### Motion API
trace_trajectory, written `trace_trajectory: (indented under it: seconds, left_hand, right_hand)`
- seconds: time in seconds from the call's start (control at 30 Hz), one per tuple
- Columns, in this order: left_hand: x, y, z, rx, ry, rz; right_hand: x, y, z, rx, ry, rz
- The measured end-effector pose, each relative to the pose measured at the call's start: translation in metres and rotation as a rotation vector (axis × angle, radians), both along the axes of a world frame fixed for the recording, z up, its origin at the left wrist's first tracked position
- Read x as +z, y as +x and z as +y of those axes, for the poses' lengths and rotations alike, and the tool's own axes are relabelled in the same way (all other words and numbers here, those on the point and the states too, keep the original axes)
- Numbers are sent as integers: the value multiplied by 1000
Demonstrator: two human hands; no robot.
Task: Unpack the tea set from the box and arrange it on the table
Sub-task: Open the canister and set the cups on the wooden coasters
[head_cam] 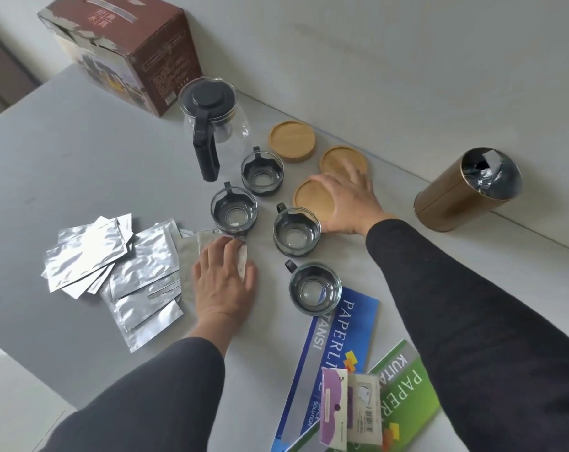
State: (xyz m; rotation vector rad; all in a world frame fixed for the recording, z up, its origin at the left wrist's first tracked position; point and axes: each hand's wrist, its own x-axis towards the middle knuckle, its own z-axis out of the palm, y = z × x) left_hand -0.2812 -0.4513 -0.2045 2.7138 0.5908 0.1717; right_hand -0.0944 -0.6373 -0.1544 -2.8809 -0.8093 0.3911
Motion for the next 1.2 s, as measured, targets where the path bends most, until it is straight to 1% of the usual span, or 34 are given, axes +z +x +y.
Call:
trace_trajectory:
  seconds: [0.1, 0.2, 0.23, 0.3, 0.37, 0.4, 0.47, 0.53, 0.6, 0.7, 0.8, 0.9, 1.03, 1.17, 1.2]
  left_hand:
    - [2, 0, 0, -5, -3, 4]
    - [3, -1, 1, -12, -11, 6]
    - [4, -2, 1, -13, -20, 6]
    - [4, -2, 1, -16, -39, 9]
    - [4, -3, 2, -18, -56, 17]
    - [4, -3, 2, -21, -63, 21]
    - [3, -4, 2, -29, -82, 29]
    - [3, -4, 2, -36, -97, 34]
    - [3, -5, 2, -45, -105, 33]
    - [3, -5, 2, -59, -110, 27]
    - [3, -7, 3, -60, -110, 26]
    - [3, -8, 2, -59, -110, 30]
    - [3, -6, 1, -49, -110, 29]
    - [5, -5, -1, -37, -95, 37]
    - [5, -5, -2, -33, -94, 38]
  right_hand:
    - [0, -7, -1, -8, -12, 13]
    - [3, -26, -6, -94, 83, -19]
    - [4, -35, -8, -164, 159, -53]
    - [4, -58, -10, -353, 386, -124]
    - [6, -88, -9, -524, 626, -111]
    - [7, -105, -8, -569, 714, -88]
    - [8, -139, -3, -593, 837, -49]
    - [2, -168, 1, -581, 902, -24]
    - [-7, -189, 7, -563, 900, -10]
    - [-16, -205, 14, -543, 815, -50]
    - [-19, -210, 17, -546, 731, -87]
    - [-20, -206, 15, -529, 693, -113]
    - [-11, -197, 13, -528, 741, -150]
    - [7, -167, 12, -496, 756, -295]
    - [13, -155, 12, -495, 770, -307]
